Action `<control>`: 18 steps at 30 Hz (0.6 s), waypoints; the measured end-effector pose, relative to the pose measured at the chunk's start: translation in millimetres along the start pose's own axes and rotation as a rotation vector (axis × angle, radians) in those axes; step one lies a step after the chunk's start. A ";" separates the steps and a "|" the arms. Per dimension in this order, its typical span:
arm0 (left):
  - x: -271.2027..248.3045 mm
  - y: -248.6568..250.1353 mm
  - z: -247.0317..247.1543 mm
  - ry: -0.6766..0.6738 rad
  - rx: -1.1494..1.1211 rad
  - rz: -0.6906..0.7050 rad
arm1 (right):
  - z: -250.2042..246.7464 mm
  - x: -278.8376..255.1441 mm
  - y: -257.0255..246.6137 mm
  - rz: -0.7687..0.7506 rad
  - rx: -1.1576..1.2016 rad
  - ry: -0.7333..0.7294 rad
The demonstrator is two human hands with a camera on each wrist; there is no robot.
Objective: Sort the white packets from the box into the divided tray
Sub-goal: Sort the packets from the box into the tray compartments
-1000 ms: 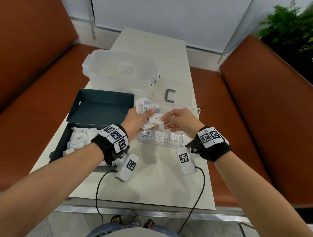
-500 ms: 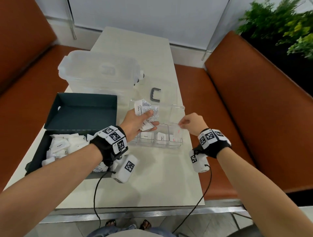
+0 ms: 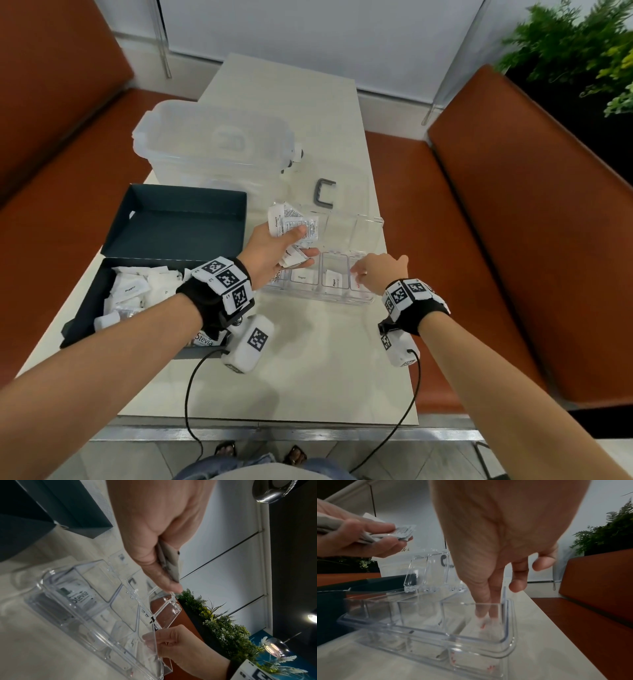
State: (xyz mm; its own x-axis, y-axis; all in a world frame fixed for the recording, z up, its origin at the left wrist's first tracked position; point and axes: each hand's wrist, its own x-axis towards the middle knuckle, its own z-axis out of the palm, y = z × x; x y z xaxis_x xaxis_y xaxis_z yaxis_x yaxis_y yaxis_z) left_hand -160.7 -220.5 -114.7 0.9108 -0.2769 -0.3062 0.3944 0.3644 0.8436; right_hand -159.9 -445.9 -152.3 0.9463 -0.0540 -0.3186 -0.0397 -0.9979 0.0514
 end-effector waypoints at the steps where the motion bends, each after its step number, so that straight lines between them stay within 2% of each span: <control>1: -0.5 0.0 -0.5 0.002 0.000 0.001 | 1.2 0.3 -0.4 -0.002 -0.020 -0.013; 7: -4.1 2.5 -1.7 -0.013 -0.007 -0.001 | 2.5 -1.7 -2.1 0.008 -0.019 -0.017; 10: -5.2 4.3 -2.4 -0.011 -0.013 -0.008 | -7.2 -8.0 -1.0 0.004 0.035 0.060; 12: -5.6 4.8 -3.0 -0.009 -0.018 -0.016 | -20.0 -14.5 -3.5 -0.024 0.180 0.190; 15: -5.2 2.2 -2.8 -0.015 -0.001 -0.021 | -41.8 -28.0 -19.8 -0.123 0.617 0.368; 18: -6.6 -1.1 -1.3 -0.041 0.026 -0.016 | -55.7 -36.8 -44.0 -0.201 0.812 0.399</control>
State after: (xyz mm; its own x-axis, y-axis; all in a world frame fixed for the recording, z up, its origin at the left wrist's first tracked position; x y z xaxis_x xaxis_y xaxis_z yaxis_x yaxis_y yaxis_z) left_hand -167.0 -218.0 -114.1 0.8986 -0.3191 -0.3013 0.4046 0.3367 0.8502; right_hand -175.0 -397.9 -90.1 0.9941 -0.0117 0.1077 0.0670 -0.7147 -0.6962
